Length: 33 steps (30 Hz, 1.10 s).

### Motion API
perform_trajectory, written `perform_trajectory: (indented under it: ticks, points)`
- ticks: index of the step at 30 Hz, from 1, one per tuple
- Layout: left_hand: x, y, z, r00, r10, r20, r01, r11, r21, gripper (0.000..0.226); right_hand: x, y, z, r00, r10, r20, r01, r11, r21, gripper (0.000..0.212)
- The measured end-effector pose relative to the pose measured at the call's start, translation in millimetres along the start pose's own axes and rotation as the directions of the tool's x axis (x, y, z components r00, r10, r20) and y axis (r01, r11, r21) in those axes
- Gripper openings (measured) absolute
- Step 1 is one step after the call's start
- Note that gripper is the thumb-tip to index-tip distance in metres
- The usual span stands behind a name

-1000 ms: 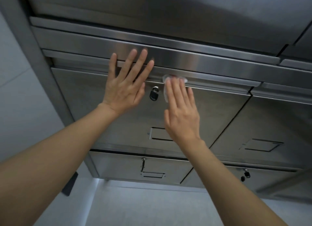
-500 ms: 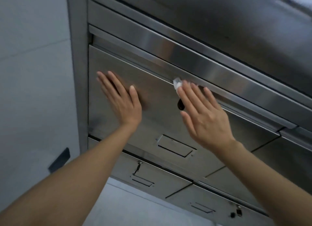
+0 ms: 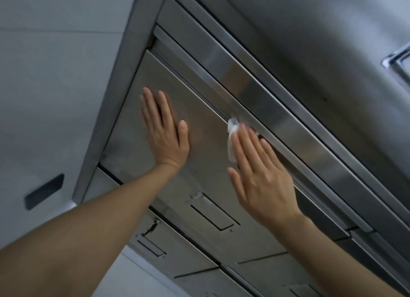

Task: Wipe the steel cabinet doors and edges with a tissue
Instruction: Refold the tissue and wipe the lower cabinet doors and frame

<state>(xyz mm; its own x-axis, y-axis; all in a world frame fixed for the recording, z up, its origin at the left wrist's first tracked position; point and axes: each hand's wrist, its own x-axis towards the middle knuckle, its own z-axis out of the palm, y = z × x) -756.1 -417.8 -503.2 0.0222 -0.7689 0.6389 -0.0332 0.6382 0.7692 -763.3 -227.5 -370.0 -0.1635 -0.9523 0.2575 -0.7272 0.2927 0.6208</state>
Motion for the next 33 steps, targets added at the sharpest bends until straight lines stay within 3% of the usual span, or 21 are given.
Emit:
perform_trajectory:
  ticks: [3,7,12,19,25,33]
  points:
    - [1,-2,1,1.0,-0.013,0.003,0.013,0.999,0.031,0.07,34,-13,3,0.999,-0.042,-0.035,0.042,0.999,-0.005,0.062]
    - [-1,-3,3,1.0,-0.02,-0.012,0.021,0.997,0.069,0.067,98,-19,-2,0.966,-0.207,-0.152,0.192,0.975,-0.108,0.058]
    - [1,-4,1,0.999,-0.032,-0.021,0.033,0.999,0.027,0.069,63,20,-12,0.926,-0.373,-0.061,0.352,0.909,-0.225,0.06]
    - [-2,-8,7,1.0,0.003,-0.014,-0.002,0.996,0.089,0.062,113,-17,-5,0.938,-0.313,-0.15,0.277,0.936,-0.219,0.065]
    - [-2,-7,4,1.0,-0.002,-0.013,0.003,0.999,0.037,0.065,87,0,-5,0.927,-0.347,-0.14,0.313,0.925,-0.216,0.063]
    - [-3,-1,3,0.997,-0.077,-0.001,0.077,0.997,-0.002,0.061,155,-29,2,0.881,-0.41,-0.235,0.329,0.889,-0.317,0.064]
